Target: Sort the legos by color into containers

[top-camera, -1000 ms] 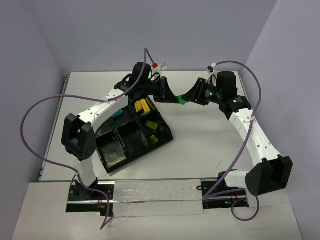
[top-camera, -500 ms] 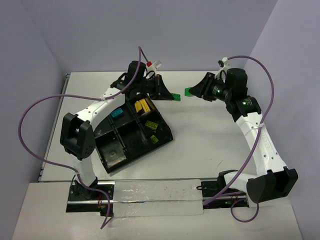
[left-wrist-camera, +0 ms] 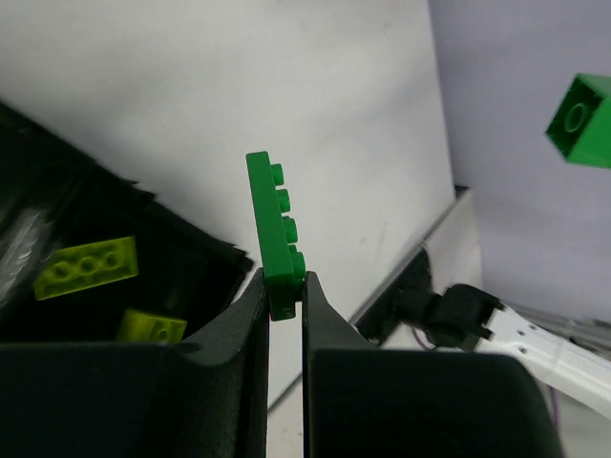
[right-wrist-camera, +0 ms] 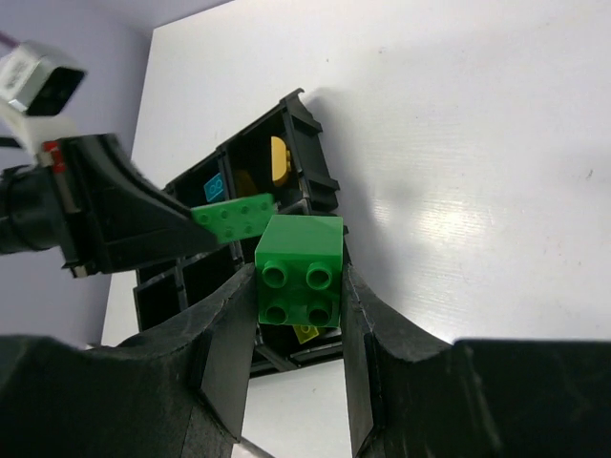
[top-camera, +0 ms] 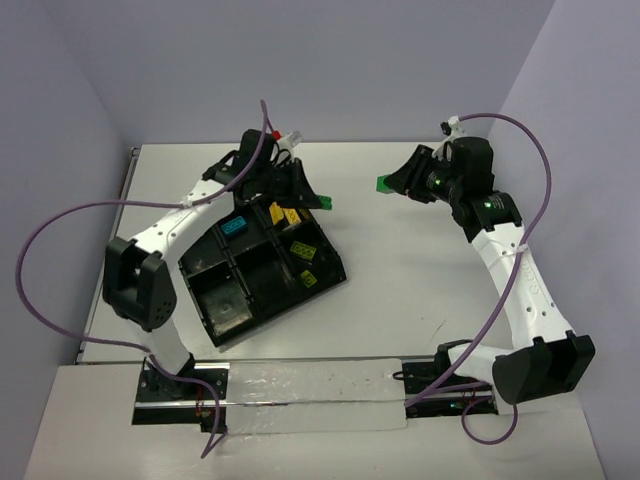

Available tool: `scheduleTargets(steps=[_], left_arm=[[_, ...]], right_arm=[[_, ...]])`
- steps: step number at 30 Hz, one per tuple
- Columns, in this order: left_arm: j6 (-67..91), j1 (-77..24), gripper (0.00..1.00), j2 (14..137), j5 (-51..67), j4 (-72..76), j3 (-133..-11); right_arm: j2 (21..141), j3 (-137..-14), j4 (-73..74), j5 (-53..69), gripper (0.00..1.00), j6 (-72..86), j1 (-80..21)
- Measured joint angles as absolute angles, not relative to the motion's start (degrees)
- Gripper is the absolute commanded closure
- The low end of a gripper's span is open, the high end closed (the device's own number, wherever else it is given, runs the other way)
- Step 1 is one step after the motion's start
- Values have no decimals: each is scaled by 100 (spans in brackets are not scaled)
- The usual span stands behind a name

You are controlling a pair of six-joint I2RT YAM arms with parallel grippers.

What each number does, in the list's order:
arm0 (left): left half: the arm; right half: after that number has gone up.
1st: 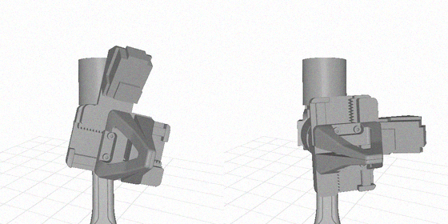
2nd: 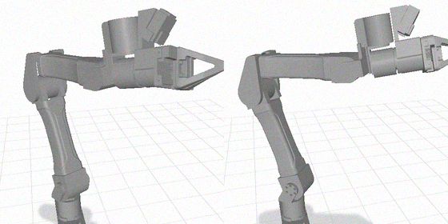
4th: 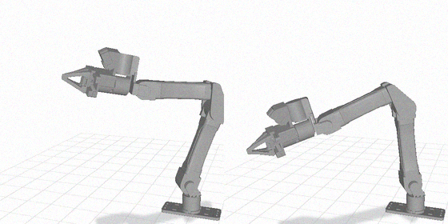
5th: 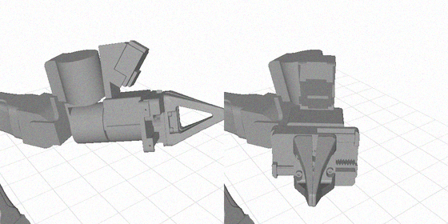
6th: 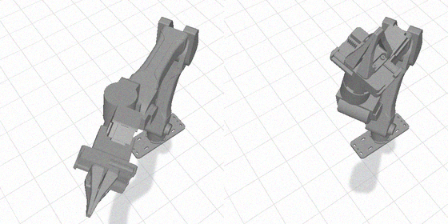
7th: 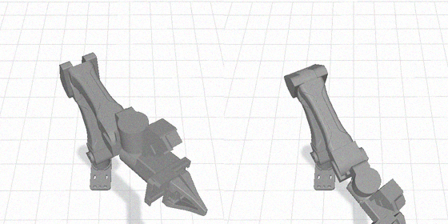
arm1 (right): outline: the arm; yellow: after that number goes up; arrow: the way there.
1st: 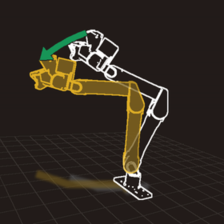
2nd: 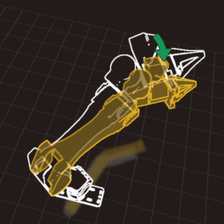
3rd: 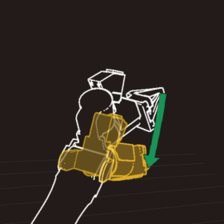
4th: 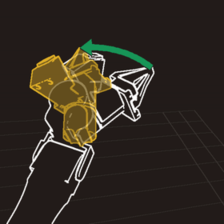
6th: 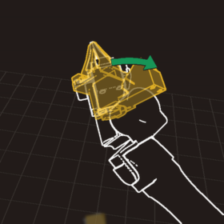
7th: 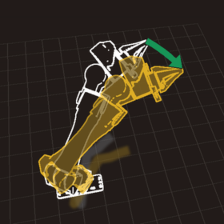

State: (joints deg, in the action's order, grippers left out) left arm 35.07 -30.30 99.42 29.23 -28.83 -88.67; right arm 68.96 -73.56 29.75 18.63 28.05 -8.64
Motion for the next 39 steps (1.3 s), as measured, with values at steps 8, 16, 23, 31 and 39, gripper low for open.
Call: scheduleTargets(steps=[8, 16, 23, 31, 39], left_arm=[[2702, -2947, 100, 8299, 2260, -3818, -7629], [2353, -2943, 100, 7445, 1691, -4520, -6826], [2436, -2941, 49, 7466, 1077, -4706, -6268], [2550, -2941, 30, 7610, 956, -4739, -6301], [2532, -2941, 30, 7860, 1334, -4660, -7589]], right_arm=[[7004, -7363, 2989, 1835, 100, 2753, -858], [7096, -7360, 2989, 1885, 100, 2757, -858], [7098, -7362, 2989, 1888, 100, 2755, -858], [7117, -7360, 2985, 2005, 100, 2757, -858], [7233, -7364, 2966, 2547, 100, 2755, -858]])
